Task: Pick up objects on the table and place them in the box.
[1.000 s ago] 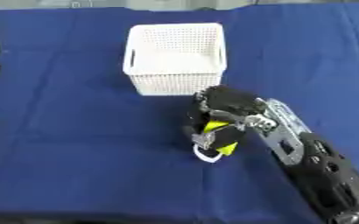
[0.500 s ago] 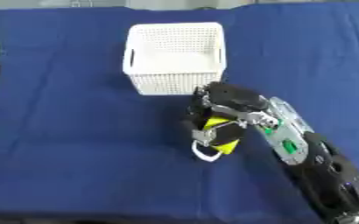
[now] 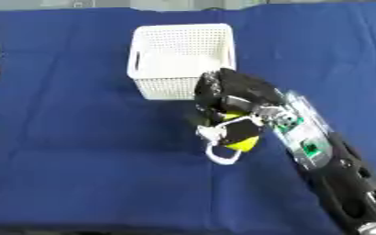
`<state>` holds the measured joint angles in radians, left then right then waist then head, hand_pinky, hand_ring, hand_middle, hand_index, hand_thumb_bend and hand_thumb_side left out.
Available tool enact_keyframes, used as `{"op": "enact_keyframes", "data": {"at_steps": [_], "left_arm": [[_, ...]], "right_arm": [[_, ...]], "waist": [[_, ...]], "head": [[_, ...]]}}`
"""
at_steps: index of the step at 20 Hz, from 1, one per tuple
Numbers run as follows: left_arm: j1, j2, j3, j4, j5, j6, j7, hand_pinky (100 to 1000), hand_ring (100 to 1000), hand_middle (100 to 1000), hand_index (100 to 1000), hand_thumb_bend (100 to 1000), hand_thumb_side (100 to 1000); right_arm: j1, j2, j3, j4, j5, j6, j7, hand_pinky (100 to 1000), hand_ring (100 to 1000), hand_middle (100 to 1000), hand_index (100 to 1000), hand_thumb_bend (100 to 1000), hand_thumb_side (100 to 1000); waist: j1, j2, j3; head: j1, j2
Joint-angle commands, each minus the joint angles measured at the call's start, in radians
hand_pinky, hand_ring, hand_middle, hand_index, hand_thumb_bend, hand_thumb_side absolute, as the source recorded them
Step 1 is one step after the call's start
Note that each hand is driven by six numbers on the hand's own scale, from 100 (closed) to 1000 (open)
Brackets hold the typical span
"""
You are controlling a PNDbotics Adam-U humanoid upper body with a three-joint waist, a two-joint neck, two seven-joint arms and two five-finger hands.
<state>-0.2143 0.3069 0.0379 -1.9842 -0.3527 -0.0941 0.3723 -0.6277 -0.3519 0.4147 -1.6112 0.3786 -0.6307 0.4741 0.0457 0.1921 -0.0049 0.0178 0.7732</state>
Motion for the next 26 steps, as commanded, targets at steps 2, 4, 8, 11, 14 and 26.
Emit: {"op": "enact_keyframes", "data": {"at_steps": [2,4,8,11,14,26], "left_arm": [[-0.004,0.014,0.007,-0.016,-0.004,0.000,0.000,901,752,769,819,100,701],[-0.003,0.014,0.007,-0.016,-0.004,0.000,0.001,901,752,769,819,100,701],[-0.004,0.014,0.007,-0.016,-0.004,0.000,0.001,901,752,769,819,100,701],[-0.001,0.015,0.009,-0.016,-0.007,0.002,0.003,900,752,770,819,100,701],[0.004,0.015,0.012,-0.016,-0.010,0.007,0.006,900,752,769,819,100,700],[0.006,0.008,0.012,-0.016,-0.010,0.006,0.008,900,751,769,820,100,701]], "right_arm": [[-0.029,-0.009,-0.008,-0.074,-0.057,-0.183,0.237,100,100,100,100,100,582],[-0.033,-0.009,-0.011,-0.089,-0.074,-0.169,0.244,100,100,100,100,100,575],[-0.043,-0.006,-0.018,-0.113,-0.090,-0.156,0.246,100,100,100,100,100,553],[-0.057,0.001,-0.027,-0.129,-0.096,-0.147,0.232,100,100,100,100,100,533],[-0.084,0.013,-0.032,-0.142,-0.101,-0.135,0.211,100,100,100,100,100,507],[-0.207,0.060,-0.028,-0.068,-0.058,-0.143,0.139,100,100,100,100,100,468]], "waist": [[-0.002,-0.023,-0.001],[-0.003,-0.024,0.000],[-0.005,-0.026,0.000],[-0.006,-0.029,0.001],[-0.007,-0.033,0.004],[-0.006,-0.030,0.040]], "head": [[-0.001,-0.003],[-0.001,-0.003],[-0.001,-0.003],[-0.004,-0.003],[-0.013,-0.003],[-0.047,-0.003]]}}
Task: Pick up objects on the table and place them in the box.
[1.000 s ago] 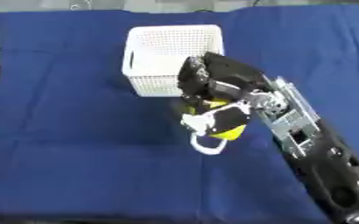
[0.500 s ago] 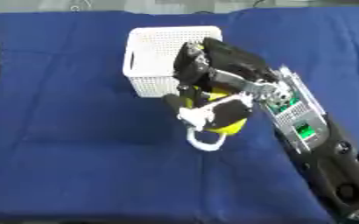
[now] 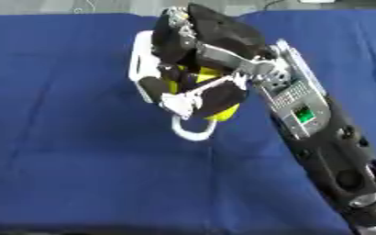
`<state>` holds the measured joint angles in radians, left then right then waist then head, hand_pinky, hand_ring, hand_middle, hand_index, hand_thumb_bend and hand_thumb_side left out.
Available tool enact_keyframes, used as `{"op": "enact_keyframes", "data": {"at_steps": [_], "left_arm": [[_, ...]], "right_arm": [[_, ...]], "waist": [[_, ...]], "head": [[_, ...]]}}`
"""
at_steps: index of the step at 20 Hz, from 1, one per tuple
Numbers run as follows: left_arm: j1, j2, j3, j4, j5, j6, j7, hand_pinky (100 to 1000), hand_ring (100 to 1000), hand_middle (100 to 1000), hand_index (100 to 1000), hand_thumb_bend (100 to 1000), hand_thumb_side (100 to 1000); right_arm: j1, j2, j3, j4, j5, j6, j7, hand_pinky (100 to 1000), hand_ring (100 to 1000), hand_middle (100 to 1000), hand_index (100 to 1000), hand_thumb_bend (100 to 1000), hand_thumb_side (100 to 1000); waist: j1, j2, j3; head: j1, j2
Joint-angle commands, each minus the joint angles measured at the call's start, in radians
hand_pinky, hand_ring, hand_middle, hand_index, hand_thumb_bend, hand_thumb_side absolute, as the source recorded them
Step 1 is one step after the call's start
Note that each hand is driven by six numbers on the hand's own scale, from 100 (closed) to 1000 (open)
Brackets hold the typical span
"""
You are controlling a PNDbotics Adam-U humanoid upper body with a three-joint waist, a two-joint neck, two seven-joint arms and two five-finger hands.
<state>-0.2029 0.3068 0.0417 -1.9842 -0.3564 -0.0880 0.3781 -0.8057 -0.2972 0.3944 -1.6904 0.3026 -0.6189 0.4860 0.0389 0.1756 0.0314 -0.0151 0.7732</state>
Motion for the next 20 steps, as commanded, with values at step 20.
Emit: {"op": "enact_keyframes", "data": {"at_steps": [20], "left_arm": [[-0.039,0.002,0.004,-0.016,0.008,-0.011,-0.005,901,751,769,820,100,699]], "right_arm": [[-0.146,0.028,-0.057,0.218,0.315,-0.239,-0.092,100,100,100,100,100,434]], "waist": [[0.005,0.050,0.084]], "head": [[-0.094,-0.061]]}}
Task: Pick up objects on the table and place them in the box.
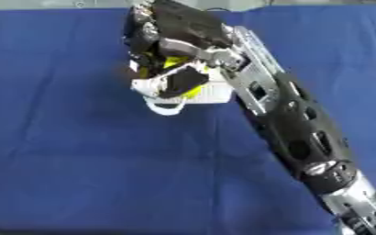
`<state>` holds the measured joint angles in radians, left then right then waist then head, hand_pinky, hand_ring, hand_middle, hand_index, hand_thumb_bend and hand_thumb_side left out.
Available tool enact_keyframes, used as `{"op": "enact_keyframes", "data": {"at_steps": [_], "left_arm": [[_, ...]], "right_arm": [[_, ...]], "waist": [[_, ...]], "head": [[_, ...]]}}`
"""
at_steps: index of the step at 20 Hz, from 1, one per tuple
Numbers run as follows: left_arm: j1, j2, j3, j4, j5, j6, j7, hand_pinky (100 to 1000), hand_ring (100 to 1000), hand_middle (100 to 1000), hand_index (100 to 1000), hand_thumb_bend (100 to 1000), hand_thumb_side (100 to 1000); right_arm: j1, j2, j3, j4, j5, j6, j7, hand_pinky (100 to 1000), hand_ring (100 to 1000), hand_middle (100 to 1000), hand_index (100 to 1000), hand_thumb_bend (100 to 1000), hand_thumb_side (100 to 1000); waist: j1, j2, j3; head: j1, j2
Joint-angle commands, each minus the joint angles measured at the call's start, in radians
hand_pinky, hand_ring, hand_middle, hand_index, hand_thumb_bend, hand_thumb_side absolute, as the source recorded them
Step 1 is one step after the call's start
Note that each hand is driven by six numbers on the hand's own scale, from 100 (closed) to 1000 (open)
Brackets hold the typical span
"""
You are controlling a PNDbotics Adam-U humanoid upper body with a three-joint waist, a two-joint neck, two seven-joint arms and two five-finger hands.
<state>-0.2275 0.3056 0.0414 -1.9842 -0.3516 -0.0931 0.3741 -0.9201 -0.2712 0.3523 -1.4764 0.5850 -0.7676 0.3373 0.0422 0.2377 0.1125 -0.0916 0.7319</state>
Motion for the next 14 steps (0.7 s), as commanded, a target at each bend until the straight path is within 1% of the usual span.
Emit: {"op": "enact_keyframes", "data": {"at_steps": [1,7,8,9,14], "left_arm": [[-0.016,0.003,0.003,-0.016,0.003,-0.006,-0.001,901,751,769,820,100,699],[-0.024,0.003,0.002,-0.016,0.007,-0.009,-0.004,902,751,768,820,100,699],[-0.026,0.002,0.001,-0.016,0.008,-0.010,-0.005,902,751,768,820,100,699],[-0.027,0.002,0.001,-0.016,0.009,-0.010,-0.005,902,751,768,820,100,699],[-0.032,-0.001,-0.001,-0.016,0.012,-0.012,-0.007,902,751,768,820,100,707]], "right_arm": [[-0.036,0.003,-0.018,0.012,0.048,-0.091,0.045,100,100,100,100,100,431],[-0.064,0.008,-0.046,0.074,0.148,-0.096,-0.029,100,100,100,100,100,423],[-0.069,0.010,-0.052,0.086,0.166,-0.095,-0.042,100,100,100,100,132,488],[-0.074,0.013,-0.058,0.097,0.184,-0.094,-0.054,100,100,100,100,100,420],[-0.093,0.045,-0.085,0.153,0.282,-0.083,-0.112,100,100,100,100,100,416]], "waist": [[0.002,-0.010,0.004],[0.003,0.004,0.016],[0.003,0.006,0.018],[0.004,0.008,0.019],[0.009,0.018,0.026]], "head": [[-0.020,-0.023],[-0.033,-0.047],[-0.035,-0.051],[-0.037,-0.054],[-0.057,-0.073]]}}
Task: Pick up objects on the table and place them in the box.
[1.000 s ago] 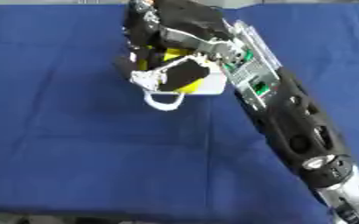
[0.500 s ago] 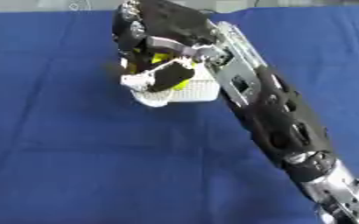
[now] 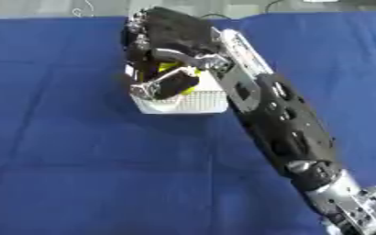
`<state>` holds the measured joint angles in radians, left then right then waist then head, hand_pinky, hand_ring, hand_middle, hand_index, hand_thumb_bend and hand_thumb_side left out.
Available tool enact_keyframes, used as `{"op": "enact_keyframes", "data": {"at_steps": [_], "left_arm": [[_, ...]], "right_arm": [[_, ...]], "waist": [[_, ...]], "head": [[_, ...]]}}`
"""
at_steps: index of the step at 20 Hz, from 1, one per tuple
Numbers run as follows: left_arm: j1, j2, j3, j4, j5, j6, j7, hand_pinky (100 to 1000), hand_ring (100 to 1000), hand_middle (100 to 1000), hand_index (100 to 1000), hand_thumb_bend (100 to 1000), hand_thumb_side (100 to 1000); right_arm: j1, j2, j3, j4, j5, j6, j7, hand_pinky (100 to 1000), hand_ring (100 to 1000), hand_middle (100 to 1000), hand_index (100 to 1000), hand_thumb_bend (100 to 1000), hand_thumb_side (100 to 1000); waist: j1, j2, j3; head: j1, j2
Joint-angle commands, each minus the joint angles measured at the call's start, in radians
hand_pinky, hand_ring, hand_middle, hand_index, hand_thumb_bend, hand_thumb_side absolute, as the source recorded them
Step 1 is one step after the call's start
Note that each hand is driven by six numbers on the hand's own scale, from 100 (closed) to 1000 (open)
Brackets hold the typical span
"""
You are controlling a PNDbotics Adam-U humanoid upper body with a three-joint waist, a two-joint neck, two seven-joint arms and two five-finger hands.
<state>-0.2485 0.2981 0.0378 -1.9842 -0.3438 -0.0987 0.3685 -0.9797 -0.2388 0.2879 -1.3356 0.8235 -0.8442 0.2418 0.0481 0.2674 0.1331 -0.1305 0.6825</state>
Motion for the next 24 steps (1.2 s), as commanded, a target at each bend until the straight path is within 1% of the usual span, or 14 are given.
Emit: {"op": "enact_keyframes", "data": {"at_steps": [1,6,11,14,19,24], "left_arm": [[-0.012,0.006,0.002,-0.016,0.005,-0.007,-0.002,902,751,768,820,100,698],[-0.014,0.003,0.001,-0.016,0.011,-0.008,-0.005,902,751,768,820,100,697],[-0.024,0.001,-0.001,-0.016,0.014,-0.011,-0.008,902,751,768,820,100,697],[-0.027,0.000,-0.003,-0.016,0.016,-0.012,-0.010,902,751,768,820,100,696],[-0.036,-0.001,-0.005,-0.016,0.019,-0.015,-0.012,902,751,768,820,100,696],[-0.043,-0.003,-0.007,-0.016,0.021,-0.017,-0.015,902,751,768,821,100,696]], "right_arm": [[-0.039,0.018,-0.025,0.025,0.064,-0.005,-0.027,100,100,100,100,100,416],[-0.075,0.042,-0.054,0.089,0.179,0.015,-0.086,100,100,100,100,100,411],[-0.101,0.053,-0.068,0.139,0.284,0.031,-0.153,100,100,100,100,100,410],[-0.118,0.057,-0.079,0.164,0.325,0.041,-0.186,100,100,100,100,100,405],[-0.149,0.057,-0.094,0.201,0.365,0.059,-0.223,100,100,100,100,101,403],[-0.163,0.055,-0.118,0.258,0.435,0.085,-0.255,100,100,100,100,100,420]], "waist": [[0.004,-0.010,0.008],[0.010,0.000,0.019],[0.014,0.014,0.033],[0.017,0.020,0.040],[0.020,0.029,0.055],[0.020,0.036,0.073]], "head": [[-0.025,-0.027],[-0.066,-0.043],[-0.085,-0.058],[-0.093,-0.061],[-0.108,-0.072],[-0.121,-0.085]]}}
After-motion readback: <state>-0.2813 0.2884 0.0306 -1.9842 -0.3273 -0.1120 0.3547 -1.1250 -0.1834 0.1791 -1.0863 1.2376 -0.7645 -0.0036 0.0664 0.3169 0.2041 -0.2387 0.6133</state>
